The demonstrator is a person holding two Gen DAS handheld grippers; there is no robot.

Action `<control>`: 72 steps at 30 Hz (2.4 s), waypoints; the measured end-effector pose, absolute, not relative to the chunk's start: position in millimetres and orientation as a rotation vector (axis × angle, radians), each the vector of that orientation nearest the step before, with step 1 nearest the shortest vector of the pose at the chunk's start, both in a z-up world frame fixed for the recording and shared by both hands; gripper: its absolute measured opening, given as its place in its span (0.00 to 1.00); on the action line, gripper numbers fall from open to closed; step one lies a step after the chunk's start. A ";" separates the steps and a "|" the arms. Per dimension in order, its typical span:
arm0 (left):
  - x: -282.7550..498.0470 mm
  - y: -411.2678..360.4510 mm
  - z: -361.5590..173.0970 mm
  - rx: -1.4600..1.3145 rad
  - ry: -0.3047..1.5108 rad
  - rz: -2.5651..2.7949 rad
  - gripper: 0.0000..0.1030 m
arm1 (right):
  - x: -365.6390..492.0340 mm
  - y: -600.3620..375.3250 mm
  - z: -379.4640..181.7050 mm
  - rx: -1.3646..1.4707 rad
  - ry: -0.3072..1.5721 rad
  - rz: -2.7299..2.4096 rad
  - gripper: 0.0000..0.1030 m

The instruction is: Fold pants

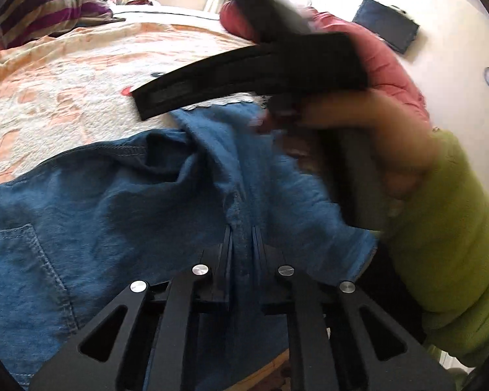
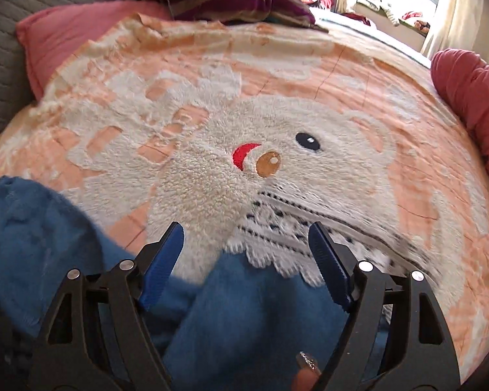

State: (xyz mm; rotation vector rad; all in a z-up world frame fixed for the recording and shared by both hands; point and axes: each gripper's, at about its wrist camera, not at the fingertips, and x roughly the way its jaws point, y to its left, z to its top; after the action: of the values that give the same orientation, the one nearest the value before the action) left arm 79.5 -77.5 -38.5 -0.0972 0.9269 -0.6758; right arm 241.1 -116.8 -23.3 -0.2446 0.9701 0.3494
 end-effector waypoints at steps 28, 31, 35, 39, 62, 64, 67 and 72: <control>62.7 -68.2 -13.9 0.043 0.762 -0.701 0.03 | 83.1 -315.6 32.5 0.229 0.775 0.115 0.05; 59.2 -71.9 -16.5 0.067 0.768 -0.722 0.03 | 58.1 -323.1 16.7 0.265 0.815 0.086 0.05; 53.2 -78.7 -20.6 0.100 0.776 -0.731 0.03 | 35.1 -327.6 -6.7 0.337 0.870 0.060 0.05; 45.8 -79.7 -25.2 0.125 0.792 -0.745 0.03 | 23.2 -330.8 -19.8 0.383 0.888 0.038 0.05; 35.7 -90.8 -47.3 0.239 0.869 -0.757 0.04 | 4.9 -355.0 -13.8 0.321 0.883 -0.143 0.35; 34.4 -88.9 -46.7 0.231 0.874 -0.758 0.04 | -0.3 -341.6 4.6 0.225 0.809 -0.109 0.35; 31.5 -83.3 -47.0 0.208 0.882 -0.754 0.06 | -2.2 -300.1 16.7 0.059 0.785 0.072 0.36; 31.2 -75.3 -50.1 0.165 0.899 -0.741 0.07 | -13.7 -208.5 2.2 -0.351 0.776 0.310 0.36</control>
State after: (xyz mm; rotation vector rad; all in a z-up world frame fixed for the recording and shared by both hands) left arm 31.2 -75.3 -50.1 0.1652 0.8988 -0.7413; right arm -13.7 -208.5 2.2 -0.3509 0.7761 0.3104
